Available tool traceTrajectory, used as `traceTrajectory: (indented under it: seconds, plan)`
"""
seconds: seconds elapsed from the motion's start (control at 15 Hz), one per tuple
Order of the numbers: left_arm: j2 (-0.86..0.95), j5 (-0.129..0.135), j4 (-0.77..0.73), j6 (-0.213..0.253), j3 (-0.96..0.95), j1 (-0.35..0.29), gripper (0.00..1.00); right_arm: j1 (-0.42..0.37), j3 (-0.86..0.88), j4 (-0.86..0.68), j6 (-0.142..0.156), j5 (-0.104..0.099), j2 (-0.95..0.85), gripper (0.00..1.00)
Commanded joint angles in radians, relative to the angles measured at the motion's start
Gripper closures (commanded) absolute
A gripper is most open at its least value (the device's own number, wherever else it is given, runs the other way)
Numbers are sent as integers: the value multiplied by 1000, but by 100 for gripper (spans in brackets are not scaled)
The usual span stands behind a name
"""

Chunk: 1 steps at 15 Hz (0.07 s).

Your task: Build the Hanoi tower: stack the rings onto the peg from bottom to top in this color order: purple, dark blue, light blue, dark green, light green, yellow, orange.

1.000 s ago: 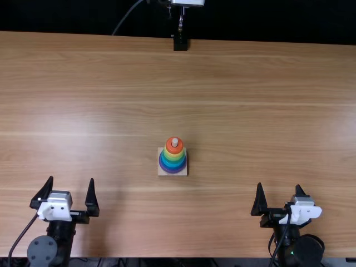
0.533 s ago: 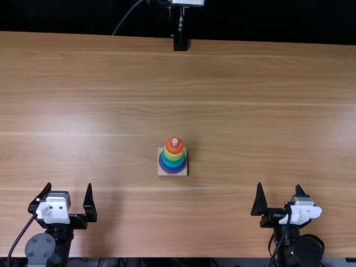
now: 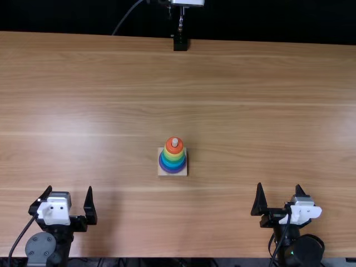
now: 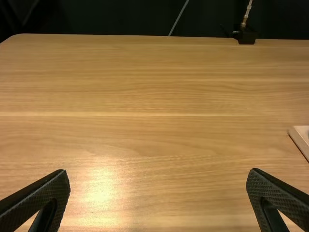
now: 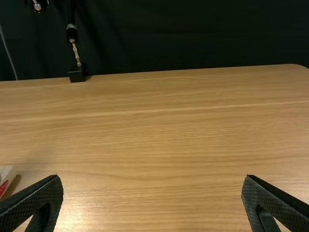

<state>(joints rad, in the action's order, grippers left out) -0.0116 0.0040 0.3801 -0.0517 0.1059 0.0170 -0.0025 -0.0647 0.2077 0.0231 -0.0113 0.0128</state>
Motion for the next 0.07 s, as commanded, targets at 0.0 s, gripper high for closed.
traceTrajectory:
  seconds: [0.0]
  plan:
    - [12, 0, 84, 17, -106, -6, 0, -7, 49, 68, -5, -7, -13, 0]
